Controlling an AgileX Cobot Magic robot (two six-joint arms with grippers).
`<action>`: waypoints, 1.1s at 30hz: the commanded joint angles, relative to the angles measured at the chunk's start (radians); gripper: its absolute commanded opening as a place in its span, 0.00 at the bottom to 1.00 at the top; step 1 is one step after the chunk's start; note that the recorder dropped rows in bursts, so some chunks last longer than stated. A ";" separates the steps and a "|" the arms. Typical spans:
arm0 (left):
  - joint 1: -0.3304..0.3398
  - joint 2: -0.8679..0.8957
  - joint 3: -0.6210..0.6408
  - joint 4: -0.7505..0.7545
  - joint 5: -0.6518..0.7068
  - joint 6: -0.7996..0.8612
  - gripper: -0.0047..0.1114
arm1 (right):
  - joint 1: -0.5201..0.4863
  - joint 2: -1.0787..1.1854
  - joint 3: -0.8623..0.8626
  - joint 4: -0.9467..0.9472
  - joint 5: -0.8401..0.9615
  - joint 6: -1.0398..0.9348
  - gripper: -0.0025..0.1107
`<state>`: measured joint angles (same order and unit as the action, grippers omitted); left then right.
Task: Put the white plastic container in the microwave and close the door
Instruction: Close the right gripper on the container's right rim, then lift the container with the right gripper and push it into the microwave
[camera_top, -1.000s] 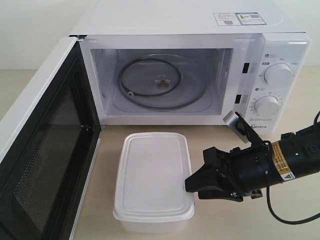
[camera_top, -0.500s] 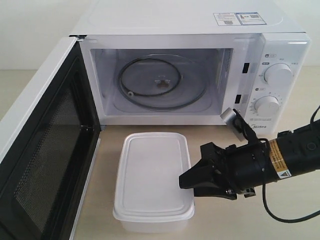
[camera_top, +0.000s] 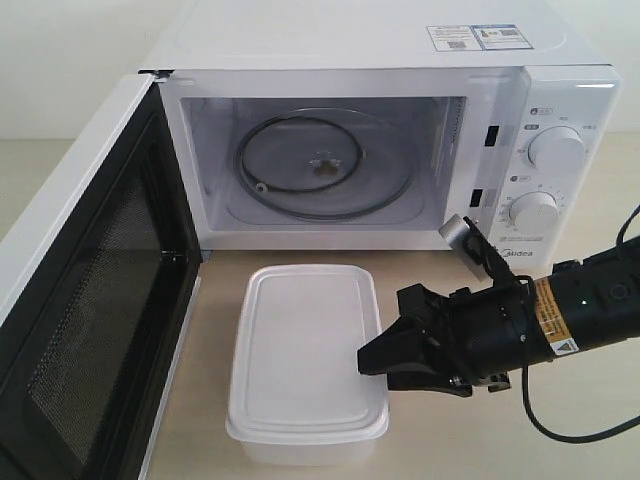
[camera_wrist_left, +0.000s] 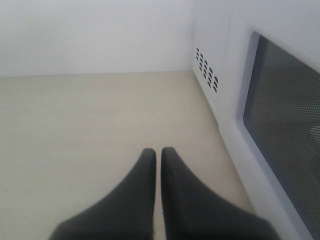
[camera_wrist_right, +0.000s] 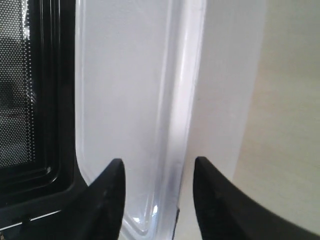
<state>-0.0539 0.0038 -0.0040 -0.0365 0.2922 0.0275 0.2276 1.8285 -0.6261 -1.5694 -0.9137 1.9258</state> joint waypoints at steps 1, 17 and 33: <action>0.002 -0.004 0.004 -0.001 -0.001 -0.008 0.08 | 0.002 -0.001 -0.004 0.002 0.005 0.008 0.39; 0.002 -0.004 0.004 -0.001 -0.001 -0.008 0.08 | 0.002 -0.001 -0.004 0.000 0.009 0.001 0.02; 0.002 -0.004 0.004 -0.001 -0.001 -0.008 0.08 | 0.002 -0.044 -0.004 0.047 0.005 -0.026 0.02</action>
<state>-0.0539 0.0038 -0.0040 -0.0365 0.2922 0.0275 0.2276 1.8197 -0.6277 -1.5503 -0.8953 1.9144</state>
